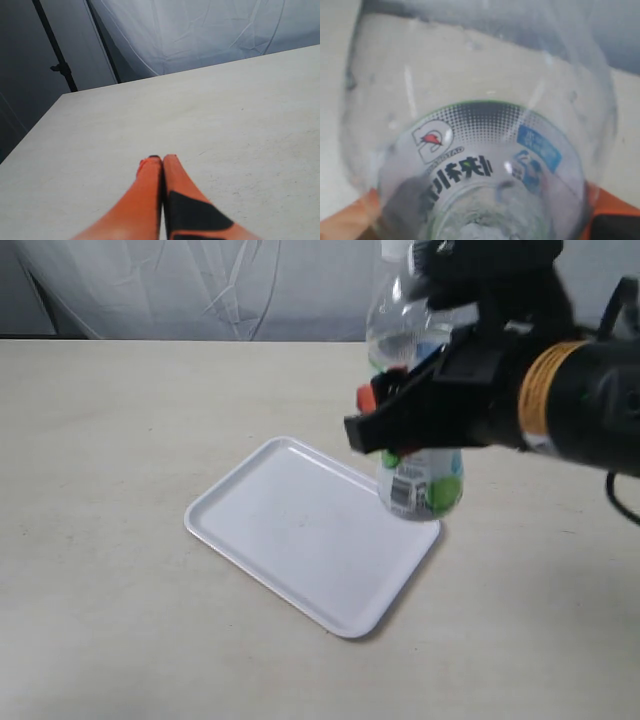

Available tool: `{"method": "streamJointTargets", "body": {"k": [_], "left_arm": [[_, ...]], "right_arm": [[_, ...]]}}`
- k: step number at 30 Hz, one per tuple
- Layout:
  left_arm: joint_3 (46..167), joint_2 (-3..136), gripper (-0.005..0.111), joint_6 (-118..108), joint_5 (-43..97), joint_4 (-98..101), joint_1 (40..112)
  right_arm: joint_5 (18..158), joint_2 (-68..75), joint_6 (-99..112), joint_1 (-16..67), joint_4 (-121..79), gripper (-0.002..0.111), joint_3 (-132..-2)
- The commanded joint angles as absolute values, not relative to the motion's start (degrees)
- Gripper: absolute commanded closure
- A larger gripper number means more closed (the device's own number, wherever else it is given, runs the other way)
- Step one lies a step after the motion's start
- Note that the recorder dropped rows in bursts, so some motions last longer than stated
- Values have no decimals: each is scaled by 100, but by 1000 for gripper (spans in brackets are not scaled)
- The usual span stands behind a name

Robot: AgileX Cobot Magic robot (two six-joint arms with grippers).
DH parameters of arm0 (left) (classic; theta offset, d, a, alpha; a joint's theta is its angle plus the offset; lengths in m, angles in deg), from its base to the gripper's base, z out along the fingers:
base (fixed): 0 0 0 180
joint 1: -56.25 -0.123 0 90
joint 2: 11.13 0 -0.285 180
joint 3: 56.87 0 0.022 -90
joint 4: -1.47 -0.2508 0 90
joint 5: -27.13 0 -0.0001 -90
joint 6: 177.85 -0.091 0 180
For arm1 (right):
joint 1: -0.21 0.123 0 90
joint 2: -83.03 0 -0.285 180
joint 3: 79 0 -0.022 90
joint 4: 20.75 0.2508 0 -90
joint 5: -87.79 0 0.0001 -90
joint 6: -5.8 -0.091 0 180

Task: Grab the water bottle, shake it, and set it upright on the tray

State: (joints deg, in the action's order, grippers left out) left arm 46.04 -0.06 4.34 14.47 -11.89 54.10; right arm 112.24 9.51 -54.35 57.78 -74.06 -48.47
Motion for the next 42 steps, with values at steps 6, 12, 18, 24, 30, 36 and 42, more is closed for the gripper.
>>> {"method": "streamJointTargets", "body": {"k": [6, 12, 18, 24, 30, 36, 42], "left_arm": [[4592, -30, 107, 473, 1523, -1168, 5405], [4592, -30, 107, 473, 1523, -1168, 5405], [4592, -30, 107, 473, 1523, -1168, 5405], [4592, -30, 107, 473, 1523, -1168, 5405], [4592, -30, 107, 473, 1523, -1168, 5405], [4592, -30, 107, 473, 1523, -1168, 5405], [4592, -30, 107, 473, 1523, -1168, 5405]], "right_arm": [[11320, 1652, -5430, 5792, -7759, 109, -5174], [10274, 1310, -5260, 5792, -6864, 109, -4214], [9914, 2161, -5271, 5792, -7254, 109, -4992], [11306, 1843, -5260, 5792, -7021, 109, -5014], [10620, 1819, -3053, 6327, -5506, 109, -4510], [10465, 2002, -3855, 6299, -6142, 109, -5163], [13291, 1417, -6150, 6019, -8662, 109, -5195]]}}
